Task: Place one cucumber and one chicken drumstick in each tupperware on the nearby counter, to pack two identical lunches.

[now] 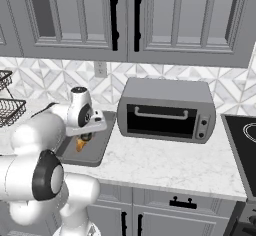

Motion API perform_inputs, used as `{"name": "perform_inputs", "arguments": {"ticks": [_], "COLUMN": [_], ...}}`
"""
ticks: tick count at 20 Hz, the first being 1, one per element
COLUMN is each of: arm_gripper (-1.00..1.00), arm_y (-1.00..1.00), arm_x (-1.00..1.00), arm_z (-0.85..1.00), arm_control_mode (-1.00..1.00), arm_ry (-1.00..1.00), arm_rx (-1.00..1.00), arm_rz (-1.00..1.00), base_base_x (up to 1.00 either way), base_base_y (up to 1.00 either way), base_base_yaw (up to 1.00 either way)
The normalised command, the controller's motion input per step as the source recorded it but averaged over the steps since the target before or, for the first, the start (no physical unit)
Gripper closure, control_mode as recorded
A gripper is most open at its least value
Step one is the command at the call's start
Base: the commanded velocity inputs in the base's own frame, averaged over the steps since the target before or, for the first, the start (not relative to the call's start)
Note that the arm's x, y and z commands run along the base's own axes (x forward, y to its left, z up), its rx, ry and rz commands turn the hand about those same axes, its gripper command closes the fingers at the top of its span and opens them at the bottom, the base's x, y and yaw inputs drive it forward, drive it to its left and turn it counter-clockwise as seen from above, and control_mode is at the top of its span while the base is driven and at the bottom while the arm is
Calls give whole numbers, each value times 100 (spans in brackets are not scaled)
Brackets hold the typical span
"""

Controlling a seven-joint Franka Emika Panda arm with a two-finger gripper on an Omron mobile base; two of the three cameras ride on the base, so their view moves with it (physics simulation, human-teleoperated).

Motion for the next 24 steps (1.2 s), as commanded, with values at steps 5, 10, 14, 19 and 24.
{"name": "perform_inputs", "arguments": {"ticks": [5,10,14,19,24], "arm_gripper": [100,100,100,100,100], "arm_y": [-14,0,0,0,0], "arm_x": [64,-2,-50,-34,32], "arm_z": [-7,-9,-15,-32,-20], "arm_control_mode": [-100,-100,-100,-100,-100], "arm_ry": [0,-1,-9,-10,-1], "arm_rx": [0,0,0,0,0], "arm_rz": [-2,0,0,0,0], "base_base_x": [0,0,0,0,0], "base_base_y": [0,0,0,0,0], "base_base_yaw": [0,0,0,0,0]}}
